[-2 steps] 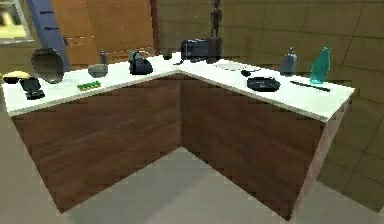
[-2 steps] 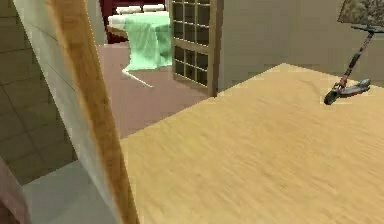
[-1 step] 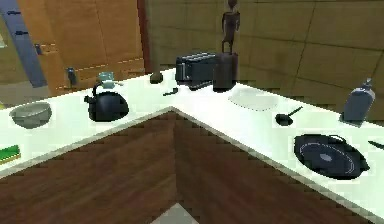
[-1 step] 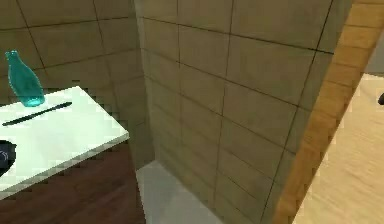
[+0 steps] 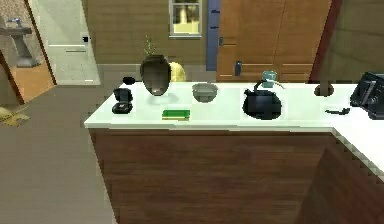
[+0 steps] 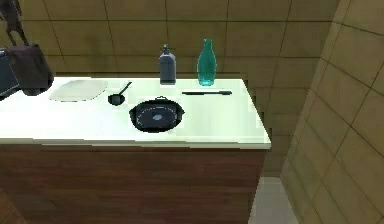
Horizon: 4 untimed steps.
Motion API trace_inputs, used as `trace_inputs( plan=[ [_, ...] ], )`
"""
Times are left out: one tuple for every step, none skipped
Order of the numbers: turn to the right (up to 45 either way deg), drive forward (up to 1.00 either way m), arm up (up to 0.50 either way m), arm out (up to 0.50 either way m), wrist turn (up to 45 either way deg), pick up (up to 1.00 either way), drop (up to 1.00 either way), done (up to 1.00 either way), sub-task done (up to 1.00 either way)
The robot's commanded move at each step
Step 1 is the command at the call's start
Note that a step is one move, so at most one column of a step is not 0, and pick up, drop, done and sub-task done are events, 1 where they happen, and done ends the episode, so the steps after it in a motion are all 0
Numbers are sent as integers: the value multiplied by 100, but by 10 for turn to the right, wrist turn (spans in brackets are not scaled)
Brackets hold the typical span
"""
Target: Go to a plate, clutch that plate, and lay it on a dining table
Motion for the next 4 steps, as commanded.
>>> trace_inputs(
  plan=[
    [-240, 0, 0, 0, 0, 0, 0, 0, 0],
    [450, 0, 0, 0, 0, 0, 0, 0, 0],
    [120, 0, 0, 0, 0, 0, 0, 0, 0],
    [0, 75, 0, 0, 0, 0, 0, 0, 0]
  ],
)
